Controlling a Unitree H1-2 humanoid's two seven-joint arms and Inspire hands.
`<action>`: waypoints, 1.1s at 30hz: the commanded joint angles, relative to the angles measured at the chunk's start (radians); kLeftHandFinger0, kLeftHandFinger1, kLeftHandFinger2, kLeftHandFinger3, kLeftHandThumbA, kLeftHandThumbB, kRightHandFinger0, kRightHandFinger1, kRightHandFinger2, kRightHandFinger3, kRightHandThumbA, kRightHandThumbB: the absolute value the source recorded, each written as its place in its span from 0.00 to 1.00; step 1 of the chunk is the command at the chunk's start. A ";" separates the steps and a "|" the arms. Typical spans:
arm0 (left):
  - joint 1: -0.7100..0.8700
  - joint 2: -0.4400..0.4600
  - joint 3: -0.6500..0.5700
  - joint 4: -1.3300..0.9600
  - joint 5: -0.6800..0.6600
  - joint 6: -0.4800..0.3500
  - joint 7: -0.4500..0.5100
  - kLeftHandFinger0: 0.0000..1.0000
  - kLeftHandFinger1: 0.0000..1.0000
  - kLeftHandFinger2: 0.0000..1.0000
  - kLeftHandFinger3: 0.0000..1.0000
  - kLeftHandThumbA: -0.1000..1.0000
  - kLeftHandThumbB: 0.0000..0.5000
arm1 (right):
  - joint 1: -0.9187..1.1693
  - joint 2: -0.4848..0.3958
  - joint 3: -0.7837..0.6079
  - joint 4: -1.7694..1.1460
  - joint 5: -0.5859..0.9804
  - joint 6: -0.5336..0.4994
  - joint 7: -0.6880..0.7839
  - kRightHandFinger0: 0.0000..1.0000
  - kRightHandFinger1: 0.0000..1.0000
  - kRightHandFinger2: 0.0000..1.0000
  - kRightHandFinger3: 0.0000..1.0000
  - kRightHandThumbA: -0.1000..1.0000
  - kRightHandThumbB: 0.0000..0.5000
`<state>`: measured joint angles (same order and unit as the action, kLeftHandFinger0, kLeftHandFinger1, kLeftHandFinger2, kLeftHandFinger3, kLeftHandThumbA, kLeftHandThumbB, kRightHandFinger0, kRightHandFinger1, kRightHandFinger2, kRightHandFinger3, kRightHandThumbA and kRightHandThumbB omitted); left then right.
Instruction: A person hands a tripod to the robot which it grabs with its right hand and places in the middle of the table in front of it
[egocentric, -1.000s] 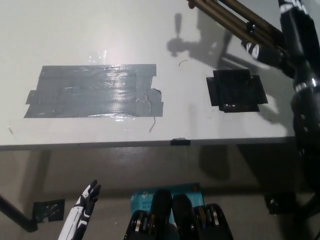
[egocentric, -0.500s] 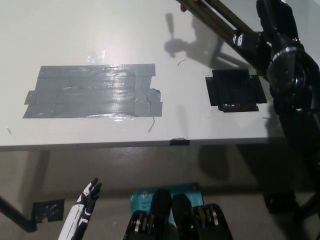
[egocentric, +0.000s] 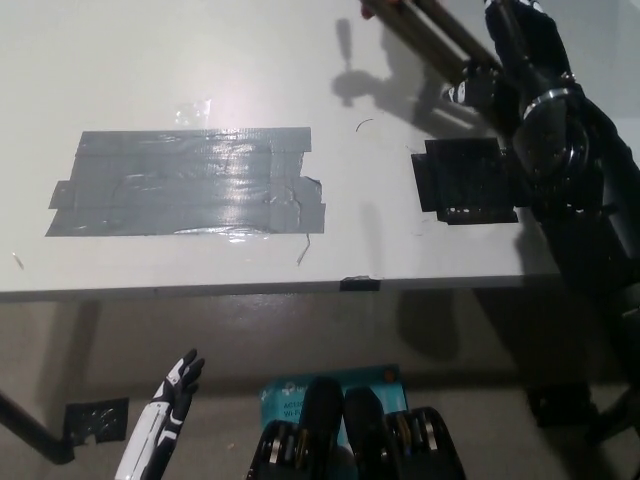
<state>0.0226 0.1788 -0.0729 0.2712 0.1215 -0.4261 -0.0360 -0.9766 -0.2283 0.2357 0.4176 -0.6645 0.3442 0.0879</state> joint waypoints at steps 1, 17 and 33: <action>-0.010 0.018 0.001 -0.021 -0.006 -0.043 -0.015 1.00 1.00 1.00 1.00 1.00 0.61 | -0.081 -0.011 -0.018 -0.089 0.031 -0.001 0.018 1.00 1.00 1.00 1.00 1.00 0.77; -0.005 0.022 -0.008 -0.022 0.013 -0.044 -0.005 1.00 1.00 1.00 1.00 1.00 0.60 | -0.097 -0.081 -0.023 -0.258 0.002 0.070 0.064 1.00 1.00 1.00 1.00 1.00 0.69; -0.025 0.024 -0.003 -0.043 0.015 -0.010 -0.012 1.00 1.00 1.00 1.00 1.00 0.61 | -0.142 -0.064 0.017 0.075 0.041 0.021 0.060 1.00 1.00 1.00 1.00 1.00 0.81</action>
<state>0.0118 0.1902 -0.0759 0.2682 0.1282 -0.4246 -0.0363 -1.0461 -0.2873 0.2509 0.4872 -0.6466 0.4032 0.1486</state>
